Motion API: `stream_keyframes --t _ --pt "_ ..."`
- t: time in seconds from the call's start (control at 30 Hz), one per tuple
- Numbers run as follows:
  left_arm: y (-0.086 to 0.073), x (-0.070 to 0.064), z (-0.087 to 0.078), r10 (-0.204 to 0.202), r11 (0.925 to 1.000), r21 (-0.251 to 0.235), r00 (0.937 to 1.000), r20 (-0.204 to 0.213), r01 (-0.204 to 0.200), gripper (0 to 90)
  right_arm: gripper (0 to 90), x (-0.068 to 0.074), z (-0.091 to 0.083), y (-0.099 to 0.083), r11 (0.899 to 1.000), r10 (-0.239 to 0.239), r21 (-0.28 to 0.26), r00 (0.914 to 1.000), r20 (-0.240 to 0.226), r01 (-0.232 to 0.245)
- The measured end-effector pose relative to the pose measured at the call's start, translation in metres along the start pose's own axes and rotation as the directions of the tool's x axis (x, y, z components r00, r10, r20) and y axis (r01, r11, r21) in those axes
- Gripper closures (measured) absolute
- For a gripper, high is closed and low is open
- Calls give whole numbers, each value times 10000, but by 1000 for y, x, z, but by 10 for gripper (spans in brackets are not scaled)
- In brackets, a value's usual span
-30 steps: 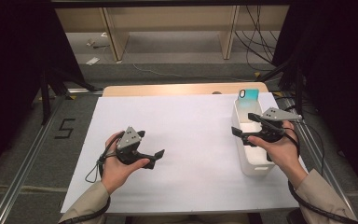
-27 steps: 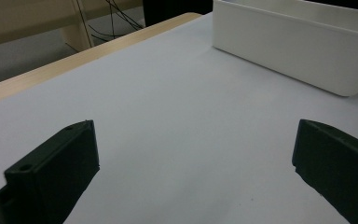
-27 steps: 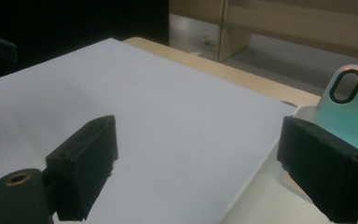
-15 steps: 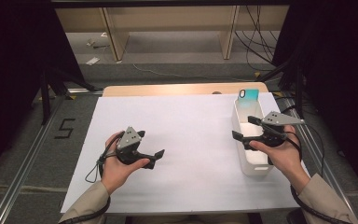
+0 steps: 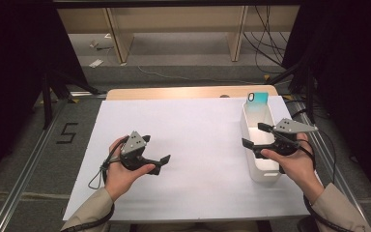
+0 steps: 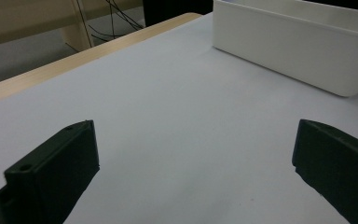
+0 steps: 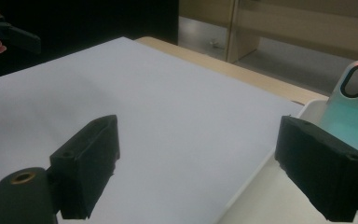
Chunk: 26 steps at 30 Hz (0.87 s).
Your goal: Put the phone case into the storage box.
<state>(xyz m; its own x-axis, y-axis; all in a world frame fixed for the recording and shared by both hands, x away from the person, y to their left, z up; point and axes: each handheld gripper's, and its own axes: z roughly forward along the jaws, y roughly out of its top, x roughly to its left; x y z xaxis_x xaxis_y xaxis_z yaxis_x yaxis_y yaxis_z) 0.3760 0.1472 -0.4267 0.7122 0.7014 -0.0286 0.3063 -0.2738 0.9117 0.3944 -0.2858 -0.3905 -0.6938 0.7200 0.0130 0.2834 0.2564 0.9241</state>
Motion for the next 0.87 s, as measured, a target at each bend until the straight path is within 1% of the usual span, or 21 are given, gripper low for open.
stream_keyframes --t 0.47,0.87 --pt "0 0 0 18 10000 13 10000 -2 -18 0 147 1 -1 -4 10000 -43 49 10000 -73 43" --pt "0 0 1 2 10000 -12 10000 17 -2 0 147 2 -2 -2 9998 -90 -149 9999 -61 89"
